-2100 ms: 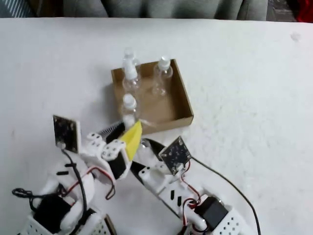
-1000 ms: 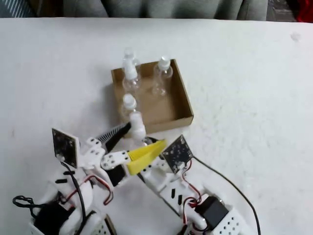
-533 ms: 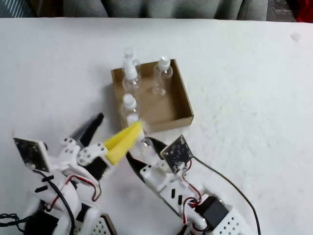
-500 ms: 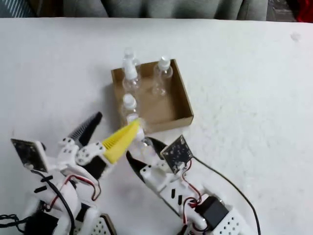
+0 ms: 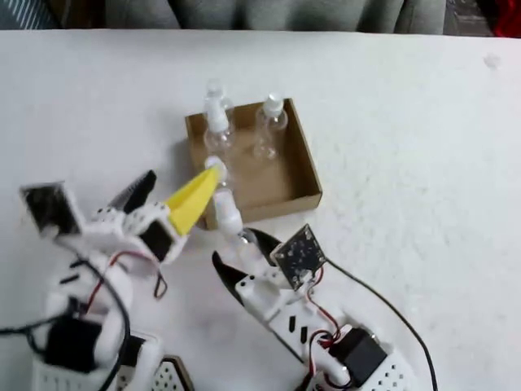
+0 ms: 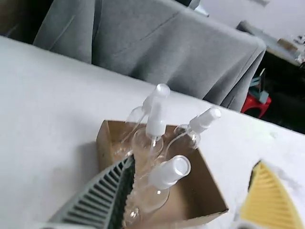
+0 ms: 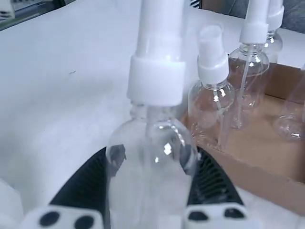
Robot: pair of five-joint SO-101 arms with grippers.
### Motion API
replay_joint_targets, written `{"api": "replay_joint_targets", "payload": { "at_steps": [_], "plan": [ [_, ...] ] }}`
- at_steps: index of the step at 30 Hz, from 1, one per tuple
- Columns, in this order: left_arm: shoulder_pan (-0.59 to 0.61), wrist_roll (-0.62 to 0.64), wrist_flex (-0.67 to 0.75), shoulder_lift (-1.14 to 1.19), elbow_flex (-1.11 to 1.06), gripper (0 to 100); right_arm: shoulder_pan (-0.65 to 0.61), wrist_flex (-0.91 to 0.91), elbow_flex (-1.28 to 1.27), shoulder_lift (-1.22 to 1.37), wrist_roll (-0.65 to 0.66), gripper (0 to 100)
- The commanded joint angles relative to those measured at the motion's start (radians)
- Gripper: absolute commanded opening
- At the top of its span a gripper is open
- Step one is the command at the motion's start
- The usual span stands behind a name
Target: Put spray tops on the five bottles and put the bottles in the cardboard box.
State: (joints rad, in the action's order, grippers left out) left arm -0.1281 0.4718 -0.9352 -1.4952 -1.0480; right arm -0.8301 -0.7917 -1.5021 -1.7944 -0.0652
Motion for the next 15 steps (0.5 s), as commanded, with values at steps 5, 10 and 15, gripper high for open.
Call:
{"api": "replay_joint_targets", "payload": {
  "at_steps": [5, 10, 15],
  "plan": [
    [0.035, 0.098, 0.028, 0.142, 0.087, 35, 0.013, -0.012, 0.061, -0.010, 0.002, 1.5],
    [0.025, 0.098, 0.028, 0.142, 0.081, 26, 0.013, -0.012, 0.063, -0.012, 0.002, 1.5],
    [-0.035, 0.083, 0.028, 0.142, 0.078, 1, 0.024, -0.012, 0.064, -0.012, 0.002, 1.5]
  ]
}}
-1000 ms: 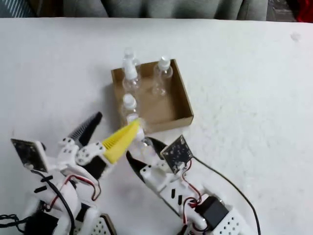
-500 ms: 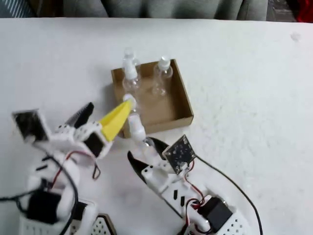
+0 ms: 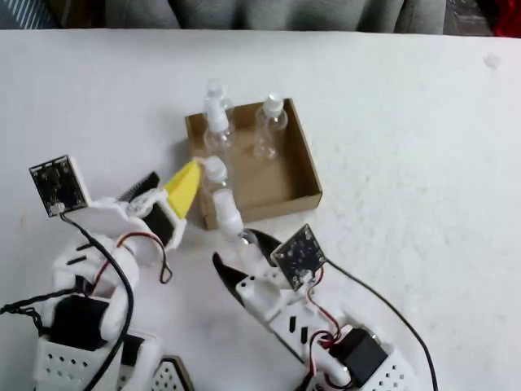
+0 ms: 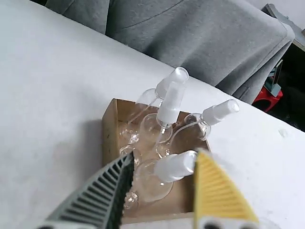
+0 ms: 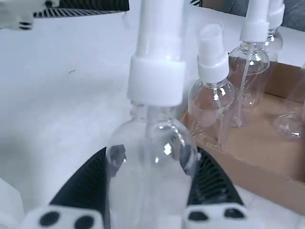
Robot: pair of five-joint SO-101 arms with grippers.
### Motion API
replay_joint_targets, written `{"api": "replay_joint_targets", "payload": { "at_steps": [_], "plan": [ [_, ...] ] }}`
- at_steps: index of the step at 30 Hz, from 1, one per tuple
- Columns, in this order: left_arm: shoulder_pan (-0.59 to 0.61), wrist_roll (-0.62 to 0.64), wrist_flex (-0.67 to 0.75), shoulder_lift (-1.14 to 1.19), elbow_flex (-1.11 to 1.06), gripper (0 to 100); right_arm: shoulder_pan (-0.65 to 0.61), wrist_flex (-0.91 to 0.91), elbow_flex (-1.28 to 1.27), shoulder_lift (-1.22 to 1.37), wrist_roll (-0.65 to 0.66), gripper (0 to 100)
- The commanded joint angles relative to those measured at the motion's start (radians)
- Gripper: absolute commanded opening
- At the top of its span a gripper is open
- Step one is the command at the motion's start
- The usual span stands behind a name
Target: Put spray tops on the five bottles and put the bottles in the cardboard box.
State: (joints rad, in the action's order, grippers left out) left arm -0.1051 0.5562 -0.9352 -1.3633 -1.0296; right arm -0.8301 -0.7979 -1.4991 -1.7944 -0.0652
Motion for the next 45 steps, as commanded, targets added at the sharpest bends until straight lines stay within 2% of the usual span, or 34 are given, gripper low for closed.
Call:
{"api": "replay_joint_targets", "payload": {
  "at_steps": [1, 5, 11, 18, 25, 30, 34, 39, 42, 45],
  "plan": [
    [-0.084, -0.021, 0.028, 0.010, 0.057, 3, 0.035, -0.004, 0.061, -0.012, 0.002, 1.5],
    [-0.185, -0.048, 0.037, 0.005, 0.011, 11, 0.047, -0.004, 0.063, -0.012, 0.002, 1.5],
    [-0.291, -0.051, 0.037, 0.005, -0.006, 10, 0.044, -0.004, 0.063, -0.012, 0.002, 1.5],
    [-0.341, -0.052, 0.058, 0.005, -0.046, 10, 0.044, -0.005, 0.063, -0.012, 0.002, 1.5],
    [-0.334, -0.055, 0.057, 0.004, -0.046, 10, 0.053, -0.004, 0.063, -0.012, 0.002, 1.5],
    [-0.334, -0.137, 0.055, 0.004, -0.046, 10, 0.185, -0.004, 0.112, -0.012, 0.002, 1.5],
    [-0.343, -0.144, 0.005, -0.001, -0.038, 10, 0.314, 0.007, 0.161, -0.010, -0.008, 1.5],
    [-0.358, -0.146, -0.055, -0.154, -0.046, 10, 0.389, 0.108, 0.184, -0.008, -0.009, 1.5],
    [-0.461, -0.146, -0.117, -0.320, -0.061, 10, 0.410, 0.196, 0.183, -0.007, -0.077, 1.5],
    [-0.578, -0.146, -0.120, -0.473, -0.132, 10, 0.409, 0.269, 0.183, -0.007, -0.147, 1.5]
  ]
}}
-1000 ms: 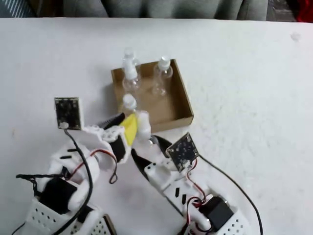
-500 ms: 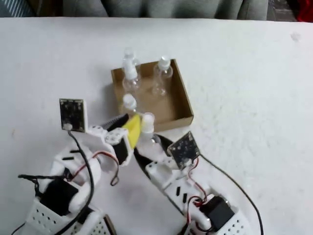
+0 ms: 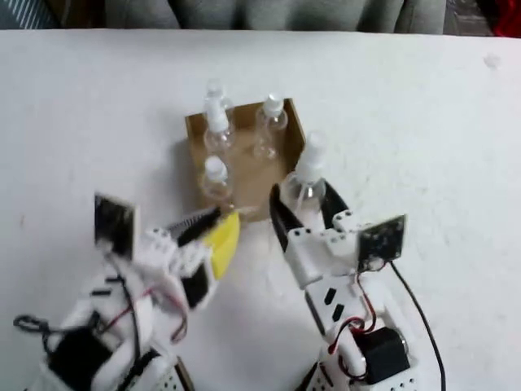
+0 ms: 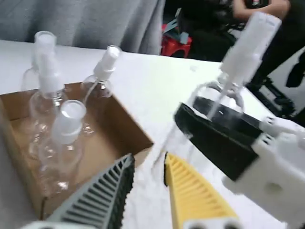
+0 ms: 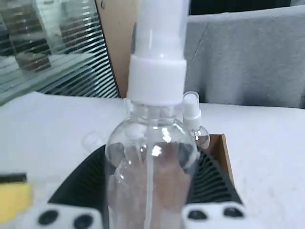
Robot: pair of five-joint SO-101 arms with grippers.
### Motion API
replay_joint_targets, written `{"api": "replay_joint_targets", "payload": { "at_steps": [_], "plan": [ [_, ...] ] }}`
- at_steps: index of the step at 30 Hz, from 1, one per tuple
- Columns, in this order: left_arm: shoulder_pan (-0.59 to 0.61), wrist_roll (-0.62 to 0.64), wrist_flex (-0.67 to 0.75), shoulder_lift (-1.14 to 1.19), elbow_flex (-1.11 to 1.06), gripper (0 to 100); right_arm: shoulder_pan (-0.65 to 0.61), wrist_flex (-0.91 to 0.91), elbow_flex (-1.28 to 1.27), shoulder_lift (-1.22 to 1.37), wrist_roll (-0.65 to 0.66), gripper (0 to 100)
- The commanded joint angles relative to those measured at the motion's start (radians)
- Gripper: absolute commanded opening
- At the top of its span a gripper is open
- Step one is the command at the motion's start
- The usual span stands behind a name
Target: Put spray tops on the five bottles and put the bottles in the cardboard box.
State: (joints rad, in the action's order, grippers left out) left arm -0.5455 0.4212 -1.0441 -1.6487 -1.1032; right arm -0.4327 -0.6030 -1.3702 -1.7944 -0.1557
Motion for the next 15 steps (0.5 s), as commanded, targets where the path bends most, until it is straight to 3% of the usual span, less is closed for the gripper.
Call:
{"api": "replay_joint_targets", "payload": {
  "at_steps": [1, 9, 15],
  "plan": [
    [-0.157, -0.012, -0.009, -0.205, -0.069, 10, 0.005, 0.093, 0.054, -0.007, -0.068, 1.5],
    [-0.263, -0.072, -0.005, -0.170, -0.071, 10, -0.099, 0.285, 0.054, 0.025, -0.080, 1.5],
    [-0.288, -0.075, 0.035, -0.170, -0.106, 10, -0.186, 0.346, 0.178, 0.252, -0.089, 1.5]
  ]
}}
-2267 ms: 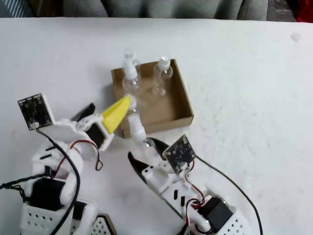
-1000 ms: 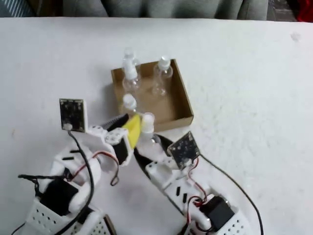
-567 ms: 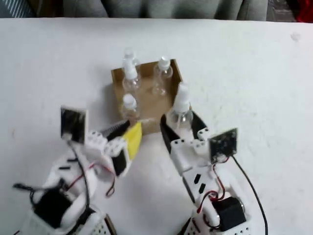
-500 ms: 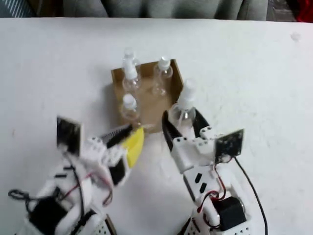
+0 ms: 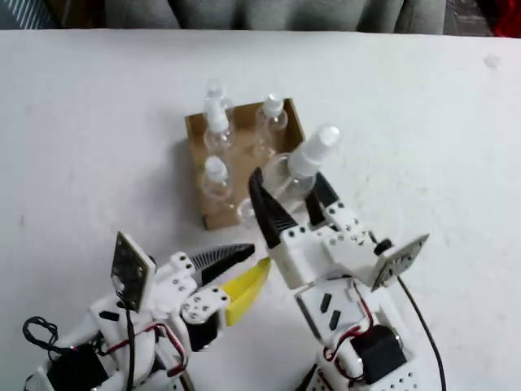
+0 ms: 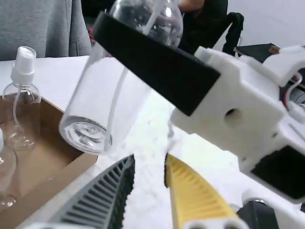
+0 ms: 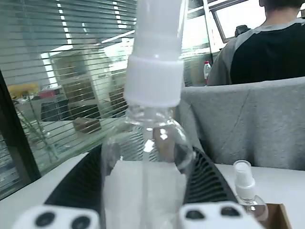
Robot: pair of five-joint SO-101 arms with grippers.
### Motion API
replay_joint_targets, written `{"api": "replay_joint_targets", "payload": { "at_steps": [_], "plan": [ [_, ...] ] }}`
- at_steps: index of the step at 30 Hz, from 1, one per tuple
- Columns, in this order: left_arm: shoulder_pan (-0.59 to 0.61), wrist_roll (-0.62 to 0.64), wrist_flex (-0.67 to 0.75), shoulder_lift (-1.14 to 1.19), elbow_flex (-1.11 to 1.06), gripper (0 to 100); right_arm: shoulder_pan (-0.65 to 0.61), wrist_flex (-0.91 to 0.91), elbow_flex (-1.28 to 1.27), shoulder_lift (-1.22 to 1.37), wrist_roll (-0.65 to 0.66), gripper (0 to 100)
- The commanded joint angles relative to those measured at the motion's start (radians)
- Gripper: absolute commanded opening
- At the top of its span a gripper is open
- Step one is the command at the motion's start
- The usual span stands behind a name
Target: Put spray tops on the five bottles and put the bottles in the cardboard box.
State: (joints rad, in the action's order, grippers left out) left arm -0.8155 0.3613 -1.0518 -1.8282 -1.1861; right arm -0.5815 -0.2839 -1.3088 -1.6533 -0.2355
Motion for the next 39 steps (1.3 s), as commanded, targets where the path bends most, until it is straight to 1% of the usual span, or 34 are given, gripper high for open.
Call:
{"api": "replay_joint_targets", "payload": {
  "at_steps": [1, 3, 5, 8, 10, 13, 15, 18, 20, 23, 25, 32, 35, 39],
  "plan": [
    [-0.018, -0.015, 0.068, 0.010, -0.043, 10, -0.053, 0.027, 0.150, 0.148, -0.011, 1.5],
    [-0.018, -0.015, 0.127, 0.010, -0.094, 10, -0.079, -0.008, 0.219, 0.213, -0.043, 1.5],
    [-0.018, -0.015, 0.195, 0.010, -0.158, 10, -0.113, -0.102, 0.290, 0.260, -0.071, 1.5],
    [-0.018, -0.017, 0.284, 0.010, -0.226, 10, -0.160, -0.255, 0.371, 0.300, -0.071, 1.5],
    [-0.022, -0.017, 0.308, 0.010, -0.247, 8, -0.163, -0.318, 0.407, 0.321, -0.071, 1.5],
    [-0.018, -0.017, 0.318, 0.010, -0.244, 2, -0.156, -0.377, 0.428, 0.315, -0.071, 1.5],
    [-0.018, -0.035, 0.316, 0.010, -0.247, 2, -0.154, -0.398, 0.430, 0.297, -0.069, 1.5],
    [-0.018, -0.115, 0.315, 0.010, -0.249, 2, -0.154, -0.433, 0.442, 0.262, -0.069, 1.5],
    [-0.018, -0.143, 0.313, 0.010, -0.250, 2, -0.154, -0.473, 0.466, 0.254, -0.064, 1.5],
    [-0.015, -0.146, 0.311, 0.010, -0.250, 2, -0.160, -0.547, 0.505, 0.255, 0.006, 1.5],
    [0.013, -0.146, 0.316, 0.010, -0.250, 2, -0.162, -0.616, 0.535, 0.257, 0.041, 1.5],
    [0.073, -0.146, 0.316, 0.010, -0.244, 2, -0.163, -0.839, 0.608, 0.248, 0.101, 1.5],
    [0.079, -0.147, 0.316, 0.010, -0.244, 2, -0.156, -0.829, 0.612, 0.248, 0.100, 1.6],
    [0.071, -0.146, 0.316, 0.010, -0.242, 2, -0.148, -0.730, 0.608, 0.248, 0.100, 1.6]
  ]
}}
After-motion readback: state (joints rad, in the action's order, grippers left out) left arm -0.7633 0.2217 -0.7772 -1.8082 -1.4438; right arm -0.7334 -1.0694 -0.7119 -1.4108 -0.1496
